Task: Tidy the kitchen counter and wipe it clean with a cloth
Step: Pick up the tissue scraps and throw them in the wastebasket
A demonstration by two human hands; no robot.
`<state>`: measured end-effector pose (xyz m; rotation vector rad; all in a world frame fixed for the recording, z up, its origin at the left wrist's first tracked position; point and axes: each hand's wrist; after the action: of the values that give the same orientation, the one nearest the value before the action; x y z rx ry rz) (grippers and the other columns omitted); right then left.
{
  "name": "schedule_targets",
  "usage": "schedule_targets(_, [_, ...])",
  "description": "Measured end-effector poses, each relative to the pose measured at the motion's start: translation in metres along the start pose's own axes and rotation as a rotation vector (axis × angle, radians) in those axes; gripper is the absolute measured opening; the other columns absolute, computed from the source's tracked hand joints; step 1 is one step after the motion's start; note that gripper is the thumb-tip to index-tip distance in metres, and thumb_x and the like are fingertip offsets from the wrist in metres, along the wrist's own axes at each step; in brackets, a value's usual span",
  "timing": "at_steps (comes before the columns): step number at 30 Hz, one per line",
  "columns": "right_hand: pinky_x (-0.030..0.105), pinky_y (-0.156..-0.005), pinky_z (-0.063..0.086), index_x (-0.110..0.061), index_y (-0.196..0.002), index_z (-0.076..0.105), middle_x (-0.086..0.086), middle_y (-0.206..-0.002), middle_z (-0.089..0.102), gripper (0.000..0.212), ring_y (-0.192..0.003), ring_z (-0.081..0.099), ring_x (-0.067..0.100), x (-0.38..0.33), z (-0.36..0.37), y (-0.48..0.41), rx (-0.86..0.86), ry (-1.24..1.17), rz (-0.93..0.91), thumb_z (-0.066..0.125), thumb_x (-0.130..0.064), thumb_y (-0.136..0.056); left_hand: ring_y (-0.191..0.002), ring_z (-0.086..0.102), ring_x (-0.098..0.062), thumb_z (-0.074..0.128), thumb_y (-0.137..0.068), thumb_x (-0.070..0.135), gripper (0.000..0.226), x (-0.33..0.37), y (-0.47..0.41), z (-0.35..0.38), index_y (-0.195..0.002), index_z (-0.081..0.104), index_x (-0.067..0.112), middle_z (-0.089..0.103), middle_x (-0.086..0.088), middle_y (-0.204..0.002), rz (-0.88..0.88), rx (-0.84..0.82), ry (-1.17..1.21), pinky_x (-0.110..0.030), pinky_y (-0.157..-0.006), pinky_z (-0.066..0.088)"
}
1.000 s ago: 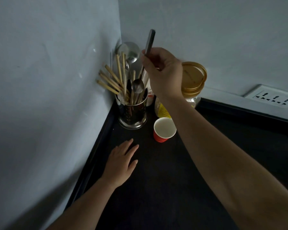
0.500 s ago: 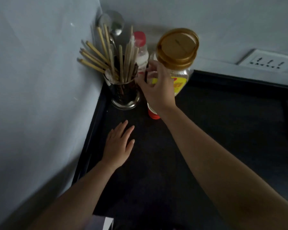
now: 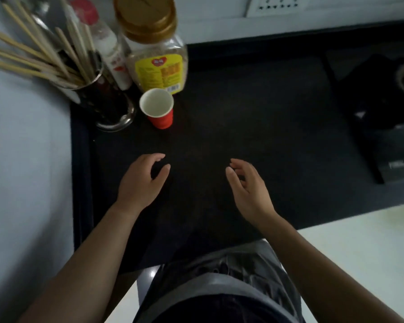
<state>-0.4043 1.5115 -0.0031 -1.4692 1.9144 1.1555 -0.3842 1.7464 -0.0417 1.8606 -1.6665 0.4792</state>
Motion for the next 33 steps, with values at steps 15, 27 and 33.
schedule_targets(15, [0.023,-0.091,0.043,-0.022,-0.127,0.050,-0.009,-0.129,0.052,0.050,-0.115,0.049,0.005,0.156,-0.172,0.199,0.310,-0.098,0.093,0.038,-0.053,-0.089,-0.102,0.055,0.007,0.051,-0.087,0.047,0.023,0.225,0.150,0.124,-0.106,0.060,0.038,0.063,0.020,-0.105,0.306,-0.470,0.223,-0.017,-0.080,0.041])
schedule_targets(27, [0.031,-0.090,0.048,-0.022,-0.120,0.054,-0.009,-0.119,0.058,0.040,-0.107,0.055,0.006,0.304,-0.268,0.412,0.946,-0.355,0.404,0.044,-0.049,-0.091,-0.096,0.062,-0.003,0.049,-0.082,0.045,0.019,0.425,0.317,0.288,-0.094,0.062,0.039,0.068,0.013,-0.098,0.682,-1.037,0.222,-0.020,-0.082,0.048])
schedule_targets(33, [0.021,-0.088,0.045,-0.026,-0.117,0.054,-0.012,-0.117,0.057,0.041,-0.106,0.053,-0.001,0.342,-0.266,0.471,1.160,-0.529,0.559,0.042,-0.050,-0.086,-0.087,0.063,0.001,0.052,-0.089,0.037,0.017,0.459,0.365,0.343,-0.096,0.064,0.027,0.069,0.009,-0.095,0.751,-1.259,0.122,-0.007,-0.068,0.046])
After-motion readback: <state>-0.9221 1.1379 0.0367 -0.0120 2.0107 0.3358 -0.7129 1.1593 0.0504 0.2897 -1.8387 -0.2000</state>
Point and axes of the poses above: each hand's wrist, its own y-axis away from the middle knuckle, its own z-axis out of the palm, x = y × z
